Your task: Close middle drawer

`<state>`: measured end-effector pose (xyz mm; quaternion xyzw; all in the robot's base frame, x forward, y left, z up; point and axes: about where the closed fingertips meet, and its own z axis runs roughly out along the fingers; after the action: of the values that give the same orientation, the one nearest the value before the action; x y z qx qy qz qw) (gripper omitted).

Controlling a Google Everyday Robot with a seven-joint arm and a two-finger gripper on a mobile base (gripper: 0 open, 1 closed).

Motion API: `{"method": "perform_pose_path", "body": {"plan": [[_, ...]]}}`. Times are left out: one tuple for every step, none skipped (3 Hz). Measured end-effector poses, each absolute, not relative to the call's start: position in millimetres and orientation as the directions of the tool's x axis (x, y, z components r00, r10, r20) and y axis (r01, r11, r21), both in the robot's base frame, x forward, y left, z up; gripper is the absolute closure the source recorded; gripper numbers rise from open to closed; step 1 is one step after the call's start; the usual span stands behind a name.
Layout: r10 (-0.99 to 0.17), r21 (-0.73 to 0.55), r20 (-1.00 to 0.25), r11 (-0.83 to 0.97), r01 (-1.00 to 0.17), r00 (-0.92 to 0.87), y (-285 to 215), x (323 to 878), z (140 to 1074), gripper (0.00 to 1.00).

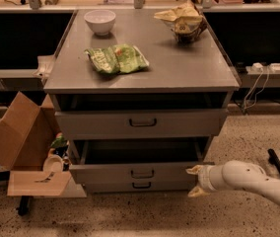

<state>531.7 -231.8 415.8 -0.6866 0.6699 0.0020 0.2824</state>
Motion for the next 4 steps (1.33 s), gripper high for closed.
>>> {"method": "perform_pose_path", "body": {"plan": [[-0.919, -0.385, -0.381, 0.057, -0.921, 0.102, -231.8, 531.7, 415.8, 0.50], [-0.919, -0.385, -0.381, 0.057, -0.921, 0.102, -231.8, 531.7, 415.8, 0.72], [-0.919, -0.390, -0.378, 0.051, -0.919, 0.109, -228.3, 537.8, 413.5, 0.95], [-0.917, -0.412, -0.378, 0.044, -0.910, 0.127, -221.8, 554.4, 412.2, 1.00]]}}
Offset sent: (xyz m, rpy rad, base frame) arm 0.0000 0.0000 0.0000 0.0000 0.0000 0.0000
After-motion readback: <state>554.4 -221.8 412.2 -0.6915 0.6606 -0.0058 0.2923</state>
